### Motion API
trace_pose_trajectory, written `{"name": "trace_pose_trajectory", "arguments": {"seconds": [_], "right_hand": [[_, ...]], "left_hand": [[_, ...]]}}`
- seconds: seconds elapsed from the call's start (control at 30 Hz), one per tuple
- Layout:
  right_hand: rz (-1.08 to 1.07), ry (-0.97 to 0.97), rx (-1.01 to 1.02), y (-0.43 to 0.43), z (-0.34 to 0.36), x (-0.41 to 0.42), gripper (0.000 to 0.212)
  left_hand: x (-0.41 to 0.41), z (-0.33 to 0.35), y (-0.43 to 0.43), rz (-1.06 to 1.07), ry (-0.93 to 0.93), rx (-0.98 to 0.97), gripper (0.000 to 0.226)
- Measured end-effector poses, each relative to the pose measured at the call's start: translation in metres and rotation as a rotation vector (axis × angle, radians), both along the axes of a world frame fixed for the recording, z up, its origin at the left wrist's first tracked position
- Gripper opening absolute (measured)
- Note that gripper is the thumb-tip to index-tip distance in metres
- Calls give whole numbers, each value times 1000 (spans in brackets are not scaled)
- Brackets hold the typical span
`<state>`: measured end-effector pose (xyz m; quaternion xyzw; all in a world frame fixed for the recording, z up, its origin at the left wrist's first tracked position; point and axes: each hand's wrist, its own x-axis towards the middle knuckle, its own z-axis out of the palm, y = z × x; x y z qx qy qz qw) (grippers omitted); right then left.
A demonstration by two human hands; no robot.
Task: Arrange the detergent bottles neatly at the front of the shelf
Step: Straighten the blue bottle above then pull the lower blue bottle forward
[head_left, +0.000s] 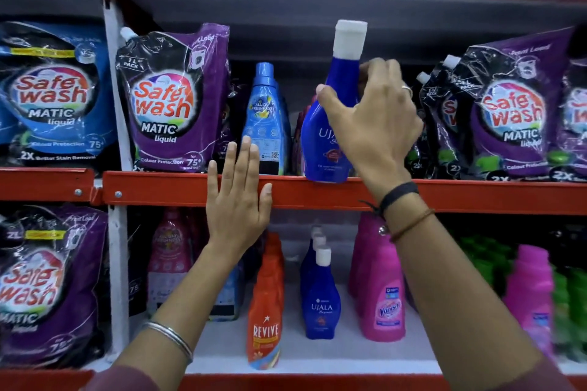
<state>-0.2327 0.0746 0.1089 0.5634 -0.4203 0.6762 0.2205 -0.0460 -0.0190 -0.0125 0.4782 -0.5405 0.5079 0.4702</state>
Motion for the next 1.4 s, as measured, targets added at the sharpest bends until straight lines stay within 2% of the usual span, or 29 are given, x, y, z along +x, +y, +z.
{"name": "trace_pose_trajectory", "arguments": {"seconds": [0.2,0.5,0.67,0.97,1.4], "right_hand": [[105,92,241,16,-38,-12,48],[177,77,514,-18,-187,-6,39],[139,67,648,-56,-237,-9,39],[109,71,750,-86,-259,-14,44],[69,105,728,-95,-275,-15,57]], "left_hand": [[-7,-5,2,-15,6,8,58],[-16,-10,-5,-29,8,-11,58],[-15,-11,-6,-36,0,-26,57],[-15,-10,-10,-41,-7,-51,55],[-15,-11,-9,-33,-7,-29,54]]}}
